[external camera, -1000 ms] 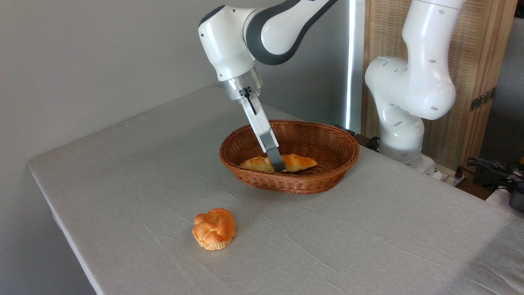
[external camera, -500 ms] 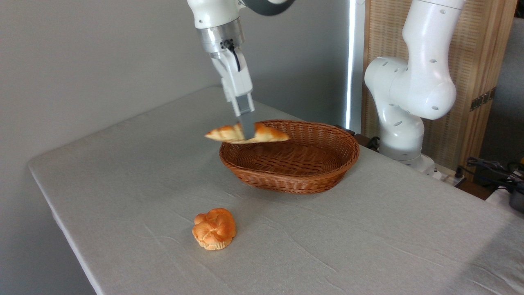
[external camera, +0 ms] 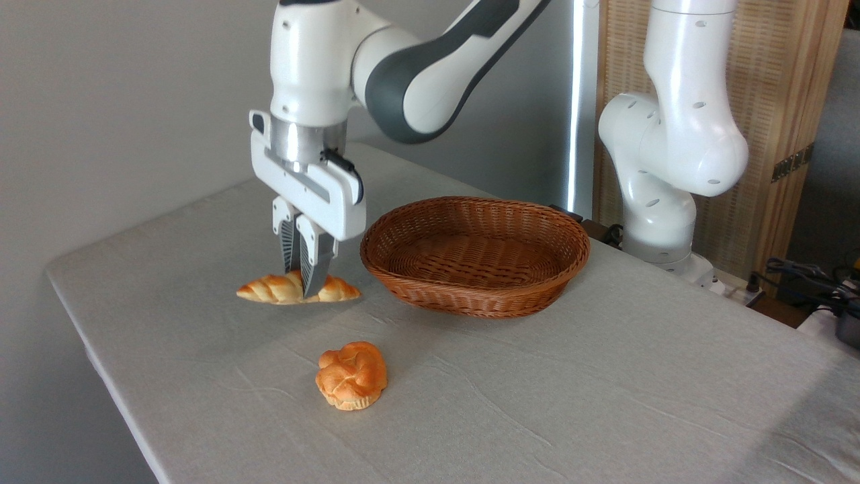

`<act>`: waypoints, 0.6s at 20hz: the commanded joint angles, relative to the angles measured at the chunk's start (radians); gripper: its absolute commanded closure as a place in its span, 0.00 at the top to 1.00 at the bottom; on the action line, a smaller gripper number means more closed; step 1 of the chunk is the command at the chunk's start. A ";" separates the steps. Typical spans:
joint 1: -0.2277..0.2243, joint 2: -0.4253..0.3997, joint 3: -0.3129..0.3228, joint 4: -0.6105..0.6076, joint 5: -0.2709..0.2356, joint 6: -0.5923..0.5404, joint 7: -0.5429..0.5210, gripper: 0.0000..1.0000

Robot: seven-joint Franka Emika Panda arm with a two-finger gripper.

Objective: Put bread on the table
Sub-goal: 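Lift the braided bread out of the basket and move it beside the basket, then lower the bread onto the table, open the gripper and raise it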

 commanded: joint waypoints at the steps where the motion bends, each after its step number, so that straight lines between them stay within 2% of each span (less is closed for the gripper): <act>1: -0.009 0.047 0.000 0.016 -0.004 0.008 -0.004 1.00; 6: -0.013 0.052 -0.005 0.008 -0.003 0.002 0.134 1.00; 12: -0.013 0.047 -0.002 0.011 -0.001 0.002 0.151 1.00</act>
